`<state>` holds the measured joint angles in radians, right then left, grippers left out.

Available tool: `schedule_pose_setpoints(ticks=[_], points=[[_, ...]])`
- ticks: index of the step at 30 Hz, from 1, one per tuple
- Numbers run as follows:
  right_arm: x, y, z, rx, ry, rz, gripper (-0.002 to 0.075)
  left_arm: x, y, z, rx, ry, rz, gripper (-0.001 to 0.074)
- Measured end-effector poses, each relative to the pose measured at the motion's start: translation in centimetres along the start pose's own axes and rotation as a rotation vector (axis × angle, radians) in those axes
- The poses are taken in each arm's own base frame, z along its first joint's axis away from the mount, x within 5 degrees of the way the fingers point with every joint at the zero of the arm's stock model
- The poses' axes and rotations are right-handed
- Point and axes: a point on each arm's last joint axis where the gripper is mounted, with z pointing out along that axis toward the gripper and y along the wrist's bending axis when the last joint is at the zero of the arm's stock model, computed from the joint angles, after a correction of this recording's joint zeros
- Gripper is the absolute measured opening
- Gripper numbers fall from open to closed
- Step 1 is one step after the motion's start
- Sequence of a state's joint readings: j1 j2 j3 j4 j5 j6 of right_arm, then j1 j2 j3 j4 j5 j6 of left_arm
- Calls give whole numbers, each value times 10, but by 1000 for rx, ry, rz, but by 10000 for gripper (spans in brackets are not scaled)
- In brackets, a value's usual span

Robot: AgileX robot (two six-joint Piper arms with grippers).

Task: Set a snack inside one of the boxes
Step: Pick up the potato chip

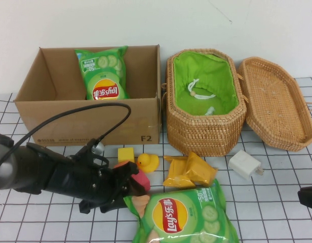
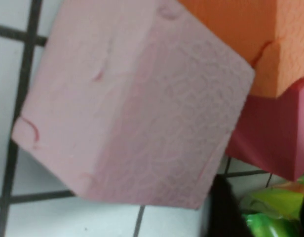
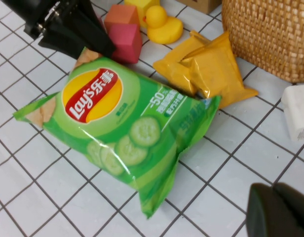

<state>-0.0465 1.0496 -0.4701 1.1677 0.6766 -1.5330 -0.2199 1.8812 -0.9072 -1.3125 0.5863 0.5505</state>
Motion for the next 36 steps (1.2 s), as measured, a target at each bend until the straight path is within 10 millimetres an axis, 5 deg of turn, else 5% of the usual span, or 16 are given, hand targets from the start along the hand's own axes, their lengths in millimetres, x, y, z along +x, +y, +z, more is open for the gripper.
schedule_pose_setpoints(ticks=[5, 8, 19, 36], points=[[0, 0, 0, 0, 0, -2, -1, -1, -1, 0, 13, -8, -8, 111], [0, 0, 0, 0, 0, -2, -1, -1, -2, 0, 19, -6, 8, 34], [0, 0, 0, 0, 0, -4, -1, -1, -20, -18, 144, -7, 100, 5], [0, 0, 0, 0, 0, -4, -1, -20, -139, -117, 492, -141, 412, 1]])
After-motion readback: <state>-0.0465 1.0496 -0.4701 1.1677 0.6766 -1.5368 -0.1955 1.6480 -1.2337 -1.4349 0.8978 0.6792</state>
